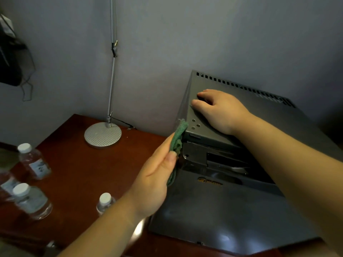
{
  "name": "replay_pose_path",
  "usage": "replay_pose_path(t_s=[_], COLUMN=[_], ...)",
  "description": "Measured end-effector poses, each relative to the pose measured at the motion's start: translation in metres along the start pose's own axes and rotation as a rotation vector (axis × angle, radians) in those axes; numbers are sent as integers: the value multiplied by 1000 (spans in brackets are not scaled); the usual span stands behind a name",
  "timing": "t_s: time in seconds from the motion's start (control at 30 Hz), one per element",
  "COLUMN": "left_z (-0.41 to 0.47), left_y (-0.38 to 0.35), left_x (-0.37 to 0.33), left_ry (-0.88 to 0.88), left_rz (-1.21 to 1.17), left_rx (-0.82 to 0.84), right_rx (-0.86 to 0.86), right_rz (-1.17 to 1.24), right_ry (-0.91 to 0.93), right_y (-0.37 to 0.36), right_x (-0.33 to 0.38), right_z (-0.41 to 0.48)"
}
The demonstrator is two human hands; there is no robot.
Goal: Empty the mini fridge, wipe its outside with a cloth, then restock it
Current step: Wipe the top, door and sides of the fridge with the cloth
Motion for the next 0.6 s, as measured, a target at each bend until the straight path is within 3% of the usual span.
replay_pose_path(t_s=[0.13,0.27,0.4,0.6], left_z=[-5,-1,9,12], left_y=[3,9,14,12], left_x=[21,25,19,16], left_ry=[47,68,-2,-51], left_rz=[-28,11,52,68], left_rx=[12,57,114,167], right_rx=[-8,102,165,90], right_rz=[-42,-2,33,-28], right_ry=[-10,-60,-67,-119], right_y=[1,-2,-7,-10], right_x=[1,16,43,52], right_z=[0,-21,-57,-96])
Point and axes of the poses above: each hand's wrist, its own z-axis towards the middle knuckle, its own y-axis out of the back of the hand, x = y × z, the point moved 5 cm from there along z, towards the middle knuckle, and after that the axes turned 12 degrees about y, right-handed, at the moved point
